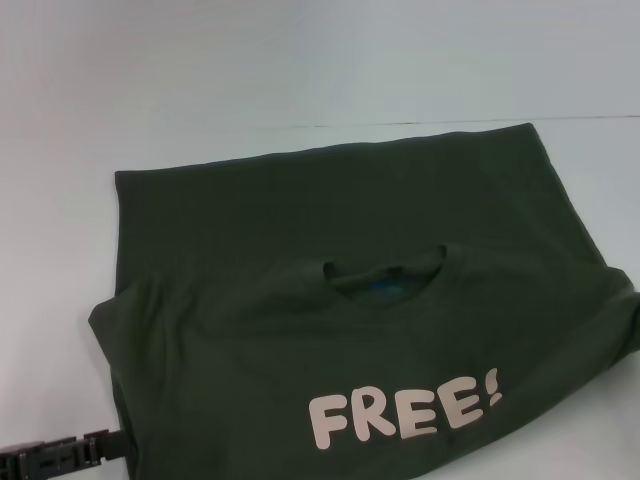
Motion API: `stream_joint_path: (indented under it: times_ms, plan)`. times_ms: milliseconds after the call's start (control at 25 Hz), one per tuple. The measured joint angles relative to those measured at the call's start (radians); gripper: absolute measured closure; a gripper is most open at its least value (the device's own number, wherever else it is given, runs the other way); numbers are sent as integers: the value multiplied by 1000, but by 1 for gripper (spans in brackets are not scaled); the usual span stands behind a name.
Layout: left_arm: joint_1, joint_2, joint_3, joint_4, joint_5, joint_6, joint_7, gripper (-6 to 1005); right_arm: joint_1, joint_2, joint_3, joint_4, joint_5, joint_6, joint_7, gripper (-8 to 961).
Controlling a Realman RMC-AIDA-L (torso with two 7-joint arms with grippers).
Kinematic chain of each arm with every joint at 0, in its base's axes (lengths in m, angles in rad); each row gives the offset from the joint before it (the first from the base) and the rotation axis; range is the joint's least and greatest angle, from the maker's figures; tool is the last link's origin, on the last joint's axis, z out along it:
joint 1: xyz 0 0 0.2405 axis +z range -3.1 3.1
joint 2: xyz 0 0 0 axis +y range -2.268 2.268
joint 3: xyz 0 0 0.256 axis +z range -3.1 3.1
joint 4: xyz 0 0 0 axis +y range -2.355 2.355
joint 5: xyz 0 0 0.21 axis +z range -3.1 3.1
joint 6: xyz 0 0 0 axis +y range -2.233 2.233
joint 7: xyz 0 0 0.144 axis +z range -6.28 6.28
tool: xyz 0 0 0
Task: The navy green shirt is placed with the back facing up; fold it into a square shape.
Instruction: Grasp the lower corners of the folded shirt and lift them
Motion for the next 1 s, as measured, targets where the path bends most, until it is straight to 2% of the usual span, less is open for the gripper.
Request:
stream_joint_path:
  times_ms: [400,600,1000]
  plan:
    - [-1,-5,38,-19,52,-20,-54,283,1,0,0,-2,0,-2,0,911]
    - [-9,-8,72,-71,53,-78,-58,282,6,-1,0,-1,0,-2,0,911]
    - [-17,-6,79,-93,72,-131,-55,283,4,-3,0,3,0,2,0,910]
